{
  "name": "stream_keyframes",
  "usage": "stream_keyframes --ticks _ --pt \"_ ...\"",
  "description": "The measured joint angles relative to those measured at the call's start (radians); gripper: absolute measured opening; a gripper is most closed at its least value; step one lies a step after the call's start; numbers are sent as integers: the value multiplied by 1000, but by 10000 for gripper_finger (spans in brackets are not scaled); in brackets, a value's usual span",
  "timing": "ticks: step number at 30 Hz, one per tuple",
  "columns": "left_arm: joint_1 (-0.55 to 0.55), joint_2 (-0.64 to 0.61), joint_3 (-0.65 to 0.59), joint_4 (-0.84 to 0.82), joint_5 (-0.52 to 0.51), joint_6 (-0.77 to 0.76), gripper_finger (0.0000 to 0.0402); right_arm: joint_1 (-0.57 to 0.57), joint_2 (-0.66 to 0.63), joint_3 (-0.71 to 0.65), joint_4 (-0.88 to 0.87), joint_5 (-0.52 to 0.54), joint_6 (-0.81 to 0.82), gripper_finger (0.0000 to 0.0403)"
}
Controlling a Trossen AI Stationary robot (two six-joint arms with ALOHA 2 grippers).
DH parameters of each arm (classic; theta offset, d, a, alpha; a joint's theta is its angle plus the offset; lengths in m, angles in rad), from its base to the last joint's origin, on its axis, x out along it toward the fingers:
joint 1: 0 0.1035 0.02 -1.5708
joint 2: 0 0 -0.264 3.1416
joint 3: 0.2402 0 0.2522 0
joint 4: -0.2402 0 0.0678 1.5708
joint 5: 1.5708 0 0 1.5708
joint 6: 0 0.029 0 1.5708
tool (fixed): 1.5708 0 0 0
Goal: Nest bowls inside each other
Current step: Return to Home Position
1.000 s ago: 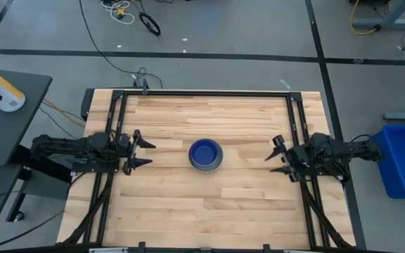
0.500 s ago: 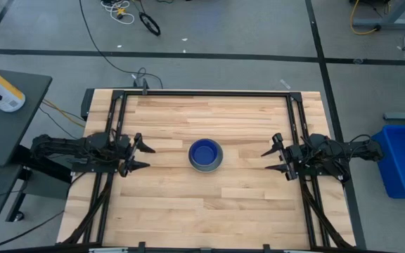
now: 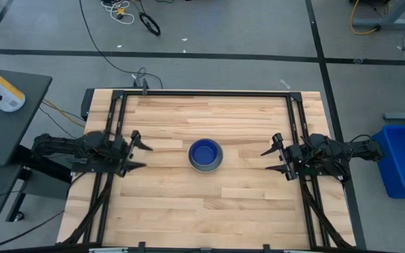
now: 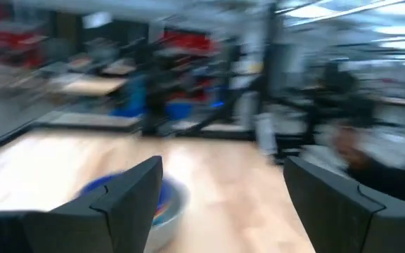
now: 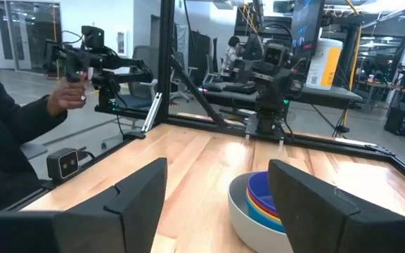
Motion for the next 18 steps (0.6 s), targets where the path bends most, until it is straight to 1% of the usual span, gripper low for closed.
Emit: stream_keyframes --ticks 3,4,5,10,18 --pt "0 0 0 -67 -171 -46 307 0 0 0 0 -1 5 262" --pt "0 0 0 -81 -197 -55 307 0 0 0 0 -1 10 264" --pt "0 0 0 -89 -200 -61 307 0 0 0 0 -1 15 265" --pt "0 0 0 -89 -136 -91 307 0 2 0 0 -1 19 270" --pt "0 0 3 -130 -172 -91 307 0 40 1 -6 9 68 275"
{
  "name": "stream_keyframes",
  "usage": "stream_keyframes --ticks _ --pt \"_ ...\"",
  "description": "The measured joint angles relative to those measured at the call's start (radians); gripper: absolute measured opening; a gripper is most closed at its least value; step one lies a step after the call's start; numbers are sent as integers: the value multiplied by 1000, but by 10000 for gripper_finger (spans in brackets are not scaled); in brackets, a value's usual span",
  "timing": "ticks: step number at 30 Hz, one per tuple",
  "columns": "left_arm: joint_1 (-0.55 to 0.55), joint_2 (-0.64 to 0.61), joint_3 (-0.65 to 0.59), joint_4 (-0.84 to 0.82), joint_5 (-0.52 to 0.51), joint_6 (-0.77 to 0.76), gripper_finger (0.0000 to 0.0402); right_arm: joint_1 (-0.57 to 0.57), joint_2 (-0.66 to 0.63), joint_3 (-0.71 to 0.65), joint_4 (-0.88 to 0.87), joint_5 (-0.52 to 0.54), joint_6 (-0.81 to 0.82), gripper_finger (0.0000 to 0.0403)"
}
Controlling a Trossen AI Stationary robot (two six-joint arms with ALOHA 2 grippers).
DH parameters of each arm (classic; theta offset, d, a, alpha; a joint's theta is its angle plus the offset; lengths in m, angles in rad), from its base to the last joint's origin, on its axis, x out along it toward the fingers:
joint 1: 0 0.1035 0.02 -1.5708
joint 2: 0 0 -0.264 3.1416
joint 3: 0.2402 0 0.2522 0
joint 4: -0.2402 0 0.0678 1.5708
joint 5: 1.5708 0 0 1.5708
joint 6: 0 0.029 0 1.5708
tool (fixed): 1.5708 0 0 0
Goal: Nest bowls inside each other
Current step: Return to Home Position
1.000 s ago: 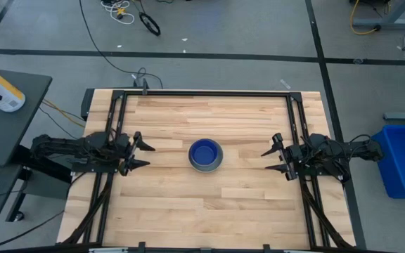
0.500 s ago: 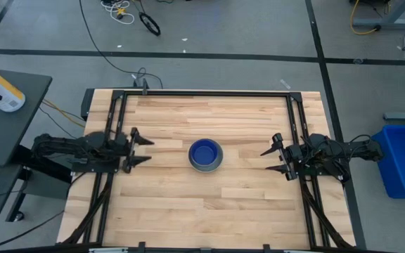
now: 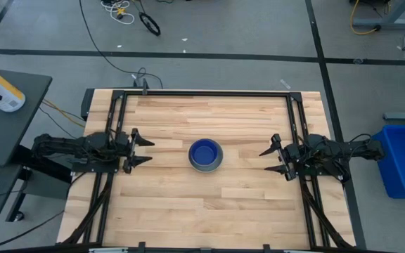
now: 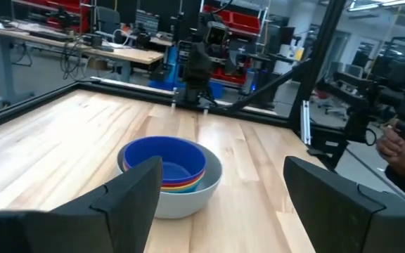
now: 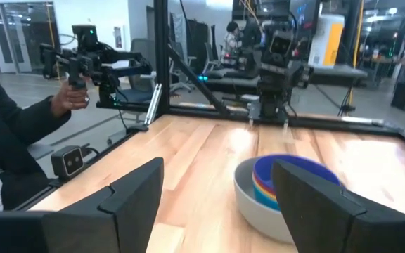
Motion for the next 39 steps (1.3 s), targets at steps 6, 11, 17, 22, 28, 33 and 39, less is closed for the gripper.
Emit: stream_keyframes --ticks 6,11,17,22,28,33,39 --pt "0 0 1 -10 39 28 307 0 33 0 0 0 31 261" --pt "0 0 1 -12 44 31 307 0 37 0 1 1 25 247" --pt "0 2 1 -13 39 38 307 0 19 0 8 0 -21 233" --pt "0 1 0 -13 32 38 307 0 -46 6 5 -28 -60 223" --pt "0 1 0 -16 44 40 307 1 -45 58 -139 -107 -34 211" --pt "0 2 0 -17 46 38 307 1 -45 58 -167 -125 -15 200" --pt "0 2 0 -18 48 43 307 0 -44 58 -185 -44 -4 187"
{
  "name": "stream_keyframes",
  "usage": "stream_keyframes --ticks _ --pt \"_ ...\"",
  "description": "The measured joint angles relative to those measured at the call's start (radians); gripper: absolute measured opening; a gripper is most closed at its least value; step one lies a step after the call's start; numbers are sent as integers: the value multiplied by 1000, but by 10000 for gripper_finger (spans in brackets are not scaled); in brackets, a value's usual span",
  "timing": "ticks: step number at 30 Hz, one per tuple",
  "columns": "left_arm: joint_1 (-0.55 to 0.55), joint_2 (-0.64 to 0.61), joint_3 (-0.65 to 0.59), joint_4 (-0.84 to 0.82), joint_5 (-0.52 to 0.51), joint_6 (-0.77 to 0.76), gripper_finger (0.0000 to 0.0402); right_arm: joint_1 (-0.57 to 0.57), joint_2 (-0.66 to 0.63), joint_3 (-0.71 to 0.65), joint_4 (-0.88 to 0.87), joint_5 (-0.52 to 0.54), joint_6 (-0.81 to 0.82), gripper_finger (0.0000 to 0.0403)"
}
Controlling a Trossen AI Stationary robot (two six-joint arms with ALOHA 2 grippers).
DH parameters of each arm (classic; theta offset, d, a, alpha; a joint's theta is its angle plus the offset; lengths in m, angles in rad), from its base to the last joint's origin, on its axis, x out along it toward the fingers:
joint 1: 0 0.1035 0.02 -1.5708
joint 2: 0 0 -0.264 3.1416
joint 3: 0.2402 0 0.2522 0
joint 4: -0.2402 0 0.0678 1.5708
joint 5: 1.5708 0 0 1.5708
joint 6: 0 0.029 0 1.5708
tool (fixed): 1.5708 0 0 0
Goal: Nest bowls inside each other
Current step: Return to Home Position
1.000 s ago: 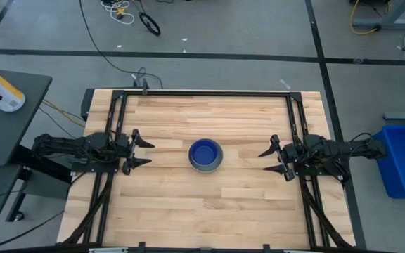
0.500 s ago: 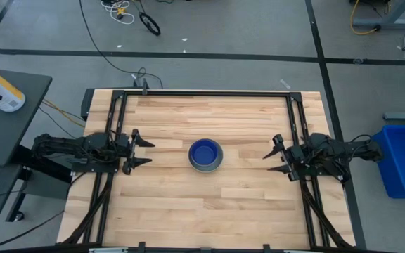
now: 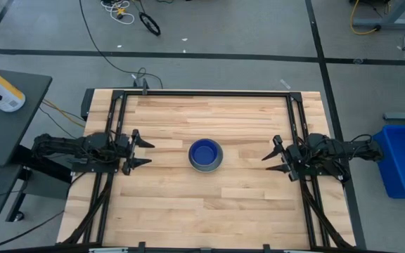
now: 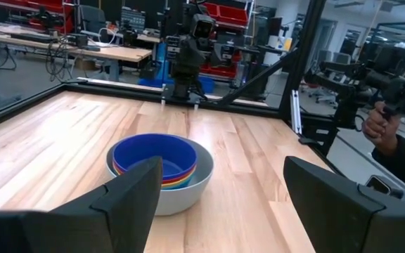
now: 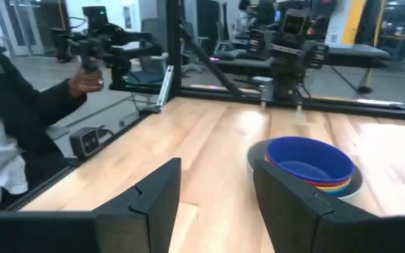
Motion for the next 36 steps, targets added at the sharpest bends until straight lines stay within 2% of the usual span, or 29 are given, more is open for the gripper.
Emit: stream_keyframes --ticks 9,21,36 --pt "0 1 -1 3 16 87 307 0 8 0 -3 60 2 172" --pt "0 1 -3 17 17 114 307 0 13 0 -3 61 9 151" --pt "0 1 -3 19 17 241 307 0 14 0 -3 61 9 126"
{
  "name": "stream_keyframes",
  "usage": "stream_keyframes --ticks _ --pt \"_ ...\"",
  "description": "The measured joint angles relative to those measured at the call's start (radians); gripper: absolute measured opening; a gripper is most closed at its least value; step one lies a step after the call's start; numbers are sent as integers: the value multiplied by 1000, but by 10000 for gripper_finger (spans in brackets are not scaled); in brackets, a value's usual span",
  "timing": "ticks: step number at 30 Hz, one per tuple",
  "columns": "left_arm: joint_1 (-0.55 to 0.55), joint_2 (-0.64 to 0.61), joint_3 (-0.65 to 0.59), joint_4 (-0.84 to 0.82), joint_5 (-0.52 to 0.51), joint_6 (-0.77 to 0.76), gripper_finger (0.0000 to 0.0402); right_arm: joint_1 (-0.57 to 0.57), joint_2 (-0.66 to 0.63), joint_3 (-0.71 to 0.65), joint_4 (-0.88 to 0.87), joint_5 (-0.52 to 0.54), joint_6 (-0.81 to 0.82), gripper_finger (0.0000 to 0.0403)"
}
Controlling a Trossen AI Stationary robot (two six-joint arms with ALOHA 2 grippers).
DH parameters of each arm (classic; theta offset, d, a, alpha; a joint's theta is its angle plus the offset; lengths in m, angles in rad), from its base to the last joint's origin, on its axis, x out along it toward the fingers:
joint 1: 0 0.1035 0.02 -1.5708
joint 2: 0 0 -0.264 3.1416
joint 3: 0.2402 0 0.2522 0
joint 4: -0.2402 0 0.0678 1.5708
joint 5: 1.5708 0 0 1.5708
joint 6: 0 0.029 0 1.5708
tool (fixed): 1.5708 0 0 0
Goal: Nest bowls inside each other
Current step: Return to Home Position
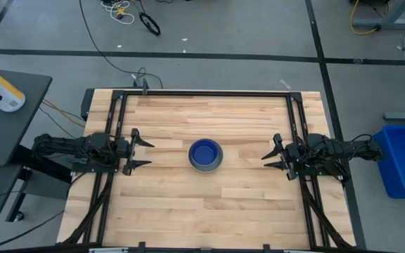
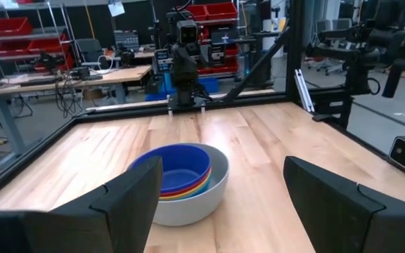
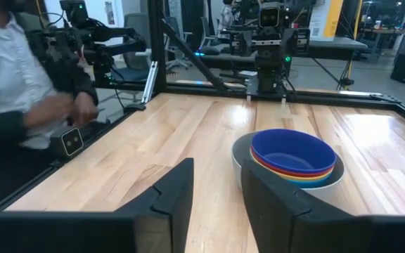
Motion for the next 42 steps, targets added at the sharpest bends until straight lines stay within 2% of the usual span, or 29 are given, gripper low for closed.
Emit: stream_keyframes --ticks 8,28,42 --pt "0 0 0 0 0 46 307 0 0 0 0 0 0 115" --pt "0 0 0 1 0 44 307 0 0 0 0 0 0 91" --pt "0 0 1 1 0 43 307 0 0 0 0 0 0 103"
